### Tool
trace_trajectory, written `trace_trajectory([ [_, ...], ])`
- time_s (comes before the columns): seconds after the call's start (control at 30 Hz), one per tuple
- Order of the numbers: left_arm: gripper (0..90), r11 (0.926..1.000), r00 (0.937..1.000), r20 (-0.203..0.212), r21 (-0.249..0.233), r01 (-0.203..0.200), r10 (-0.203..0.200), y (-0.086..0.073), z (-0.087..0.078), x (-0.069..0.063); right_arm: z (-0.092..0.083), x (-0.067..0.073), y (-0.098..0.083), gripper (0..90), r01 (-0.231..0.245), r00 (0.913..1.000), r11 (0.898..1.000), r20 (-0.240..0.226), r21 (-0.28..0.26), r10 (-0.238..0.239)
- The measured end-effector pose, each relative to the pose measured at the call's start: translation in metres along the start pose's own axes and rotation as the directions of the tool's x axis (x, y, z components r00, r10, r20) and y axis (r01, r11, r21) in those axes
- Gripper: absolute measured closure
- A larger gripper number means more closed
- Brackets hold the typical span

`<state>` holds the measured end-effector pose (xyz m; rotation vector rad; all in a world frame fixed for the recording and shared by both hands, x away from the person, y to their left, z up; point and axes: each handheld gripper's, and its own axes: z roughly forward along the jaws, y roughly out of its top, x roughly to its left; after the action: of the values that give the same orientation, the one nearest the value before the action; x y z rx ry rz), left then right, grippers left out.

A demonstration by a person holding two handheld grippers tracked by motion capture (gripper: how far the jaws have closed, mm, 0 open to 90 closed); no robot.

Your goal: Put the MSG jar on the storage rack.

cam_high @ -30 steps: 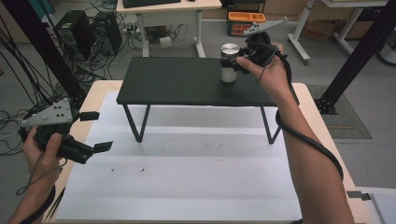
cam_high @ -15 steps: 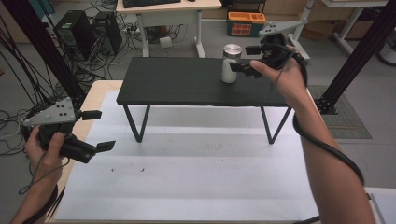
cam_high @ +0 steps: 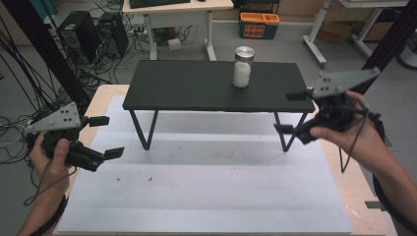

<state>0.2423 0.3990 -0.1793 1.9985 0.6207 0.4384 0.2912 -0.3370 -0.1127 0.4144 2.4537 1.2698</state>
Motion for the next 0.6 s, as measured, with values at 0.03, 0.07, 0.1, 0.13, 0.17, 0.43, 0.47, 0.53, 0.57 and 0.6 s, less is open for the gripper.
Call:
trace_trajectory([
  [0.03,0.9,1.0000,1.0000,-0.001,0.004,0.000,0.000,0.000,0.001,0.000,0.001,0.004,-0.003,8.6,0.013,0.9998,1.000,-0.012,0.024,-0.013],
  [0.07,0.9,1.0000,1.0000,-0.002,0.007,0.003,-0.003,0.000,0.002,0.000,0.003,0.009,-0.005,8.3,0.023,0.9996,0.999,-0.018,0.045,-0.022],
  [0.1,0.9,0.9999,1.0000,-0.004,0.010,0.004,-0.004,0.000,0.002,0.000,0.005,0.014,-0.010,7.9,0.025,0.9994,0.998,-0.027,0.064,-0.023],
  [0.13,0.9,0.9999,1.0000,-0.006,0.011,0.003,-0.003,0.000,0.003,0.000,0.007,0.016,-0.014,7.8,0.024,0.9991,0.997,-0.037,0.076,-0.022],
  [0.17,0.9,0.9999,1.0000,-0.005,0.011,0.003,-0.003,0.000,0.003,0.000,0.009,0.018,-0.017,7.4,0.026,0.9989,0.996,-0.040,0.088,-0.022],
  [0.43,0.9,0.9997,0.9999,-0.012,0.023,0.001,-0.001,0.004,0.004,-0.003,0.022,0.019,-0.039,7.2,-0.009,0.9981,0.991,-0.059,0.133,0.017],
  [0.47,0.9,0.9997,0.9999,-0.013,0.023,-0.002,0.002,0.004,0.003,-0.004,0.023,0.018,-0.041,7.2,-0.014,0.9979,0.991,-0.061,0.134,0.023],
  [0.53,0.9,0.9997,0.9999,-0.017,0.024,-0.003,0.003,0.005,0.003,-0.005,0.025,0.016,-0.043,7.2,-0.019,0.9974,0.990,-0.065,0.138,0.029],
  [0.57,0.9,0.9997,0.9998,-0.019,0.025,-0.003,0.003,0.005,0.003,-0.005,0.026,0.016,-0.044,7.2,-0.021,0.9972,0.990,-0.069,0.142,0.031],
  [0.6,0.9,0.9997,0.9998,-0.019,0.025,-0.004,0.005,0.005,0.003,-0.005,0.027,0.016,-0.044,7.2,-0.020,0.9970,0.990,-0.071,0.143,0.030],
])
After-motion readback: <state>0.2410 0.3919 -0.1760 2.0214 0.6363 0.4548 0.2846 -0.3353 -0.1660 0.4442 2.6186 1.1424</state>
